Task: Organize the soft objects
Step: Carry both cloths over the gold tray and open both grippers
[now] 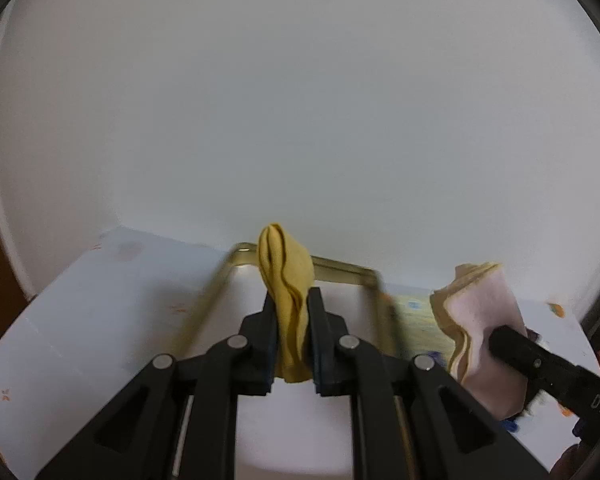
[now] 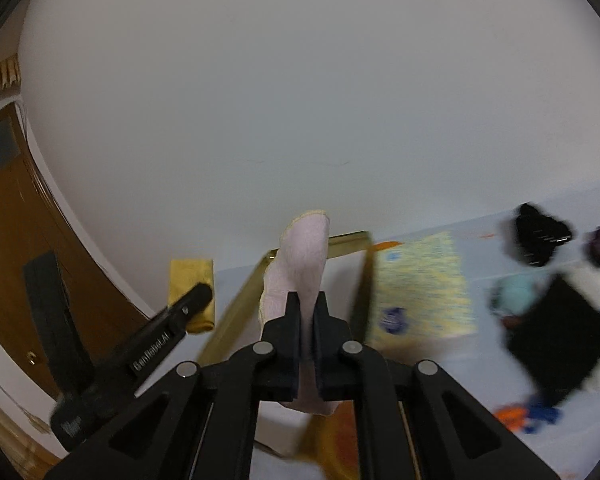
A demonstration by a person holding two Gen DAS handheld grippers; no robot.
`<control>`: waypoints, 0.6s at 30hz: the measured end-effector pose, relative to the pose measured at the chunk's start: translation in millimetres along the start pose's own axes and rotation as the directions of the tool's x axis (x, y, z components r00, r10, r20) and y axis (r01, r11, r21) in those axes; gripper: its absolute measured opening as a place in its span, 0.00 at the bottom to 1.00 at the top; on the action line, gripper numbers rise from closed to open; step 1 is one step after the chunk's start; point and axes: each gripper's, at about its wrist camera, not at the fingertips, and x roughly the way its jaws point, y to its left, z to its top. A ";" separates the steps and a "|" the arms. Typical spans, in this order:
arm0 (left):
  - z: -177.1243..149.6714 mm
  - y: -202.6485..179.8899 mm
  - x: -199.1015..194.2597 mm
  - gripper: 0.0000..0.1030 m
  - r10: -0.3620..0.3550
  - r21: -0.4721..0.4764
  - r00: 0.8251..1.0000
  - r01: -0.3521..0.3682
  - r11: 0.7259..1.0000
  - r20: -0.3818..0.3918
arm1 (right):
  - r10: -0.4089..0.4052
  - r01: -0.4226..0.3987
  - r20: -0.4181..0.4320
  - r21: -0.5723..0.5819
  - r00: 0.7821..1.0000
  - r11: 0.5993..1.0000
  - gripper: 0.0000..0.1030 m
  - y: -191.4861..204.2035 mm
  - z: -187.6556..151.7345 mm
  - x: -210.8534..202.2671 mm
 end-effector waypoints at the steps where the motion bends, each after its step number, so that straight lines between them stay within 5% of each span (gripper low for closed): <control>1: 0.9 5.7 4.3 0.11 0.018 -0.010 1.000 -0.018 1.000 -0.009 | 0.011 -0.011 -0.015 0.008 1.000 1.000 0.06 4.5 2.1 14.0; 15: 5.5 26.8 52.1 0.14 0.134 -0.017 0.986 -0.137 0.990 -0.102 | -0.105 0.108 -0.089 0.026 0.990 0.994 0.07 25.9 25.2 131.1; 16: 4.9 29.5 54.9 0.18 0.153 -0.023 0.982 -0.157 0.987 -0.113 | -0.105 0.108 -0.095 0.027 0.990 0.994 0.07 27.8 24.8 133.5; 17: 6.7 30.1 58.4 0.32 0.167 -0.030 0.978 -0.172 0.985 -0.122 | -0.097 0.100 -0.122 0.019 0.988 0.995 0.07 27.5 26.5 139.4; 18: 7.8 31.3 57.9 0.59 0.173 -0.037 0.977 -0.179 0.983 -0.123 | -0.086 0.088 -0.159 0.006 0.984 0.996 0.07 27.3 27.0 145.0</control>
